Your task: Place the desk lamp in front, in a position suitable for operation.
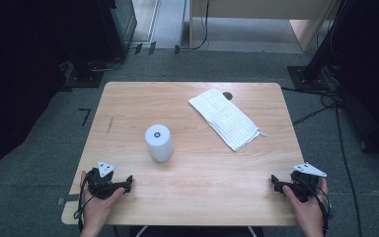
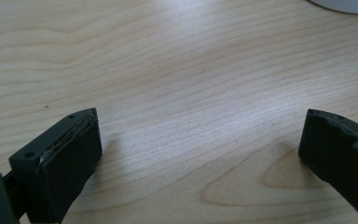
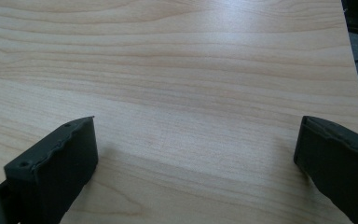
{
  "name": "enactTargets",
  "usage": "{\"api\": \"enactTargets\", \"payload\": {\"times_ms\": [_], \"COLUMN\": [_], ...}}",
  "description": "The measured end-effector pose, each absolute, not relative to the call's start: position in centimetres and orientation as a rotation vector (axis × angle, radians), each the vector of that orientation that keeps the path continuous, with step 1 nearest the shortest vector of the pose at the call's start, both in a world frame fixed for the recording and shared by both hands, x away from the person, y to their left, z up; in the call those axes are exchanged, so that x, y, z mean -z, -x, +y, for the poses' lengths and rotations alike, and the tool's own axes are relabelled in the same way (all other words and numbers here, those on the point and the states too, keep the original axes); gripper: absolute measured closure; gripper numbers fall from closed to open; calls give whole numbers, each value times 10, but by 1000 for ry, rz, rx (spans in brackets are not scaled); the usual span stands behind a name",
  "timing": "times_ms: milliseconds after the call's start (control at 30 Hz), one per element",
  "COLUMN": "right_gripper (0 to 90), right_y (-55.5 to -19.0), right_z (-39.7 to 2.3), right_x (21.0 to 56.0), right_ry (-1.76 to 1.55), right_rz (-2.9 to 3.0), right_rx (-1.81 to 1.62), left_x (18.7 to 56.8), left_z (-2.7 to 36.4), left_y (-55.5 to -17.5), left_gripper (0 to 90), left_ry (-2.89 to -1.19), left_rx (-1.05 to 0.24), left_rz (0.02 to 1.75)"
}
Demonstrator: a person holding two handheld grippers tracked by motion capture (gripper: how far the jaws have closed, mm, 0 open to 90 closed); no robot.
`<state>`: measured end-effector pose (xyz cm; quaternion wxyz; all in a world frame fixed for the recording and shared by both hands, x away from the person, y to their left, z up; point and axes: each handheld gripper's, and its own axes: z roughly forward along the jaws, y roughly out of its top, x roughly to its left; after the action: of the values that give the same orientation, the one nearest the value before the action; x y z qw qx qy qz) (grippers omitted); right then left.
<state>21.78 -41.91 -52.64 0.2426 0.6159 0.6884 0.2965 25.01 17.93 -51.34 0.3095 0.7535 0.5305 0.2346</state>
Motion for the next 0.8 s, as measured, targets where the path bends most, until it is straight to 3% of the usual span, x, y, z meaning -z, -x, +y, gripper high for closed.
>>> {"api": "enactTargets", "payload": {"times_ms": [200,800], "right_gripper": [0,0], "right_y": [-213,-221], "right_z": [-411,-383], "right_x": [519,474], "right_ry": [-1651,-1562], "right_rz": [1845,1867], "right_rx": [-812,-959], "left_x": [493,473], "left_z": [172,135], "left_y": [-246,-274], "left_gripper": [0,0], "left_ry": [-1916,-1880], "left_rx": [-629,-596], "left_rz": [1274,1117]}}
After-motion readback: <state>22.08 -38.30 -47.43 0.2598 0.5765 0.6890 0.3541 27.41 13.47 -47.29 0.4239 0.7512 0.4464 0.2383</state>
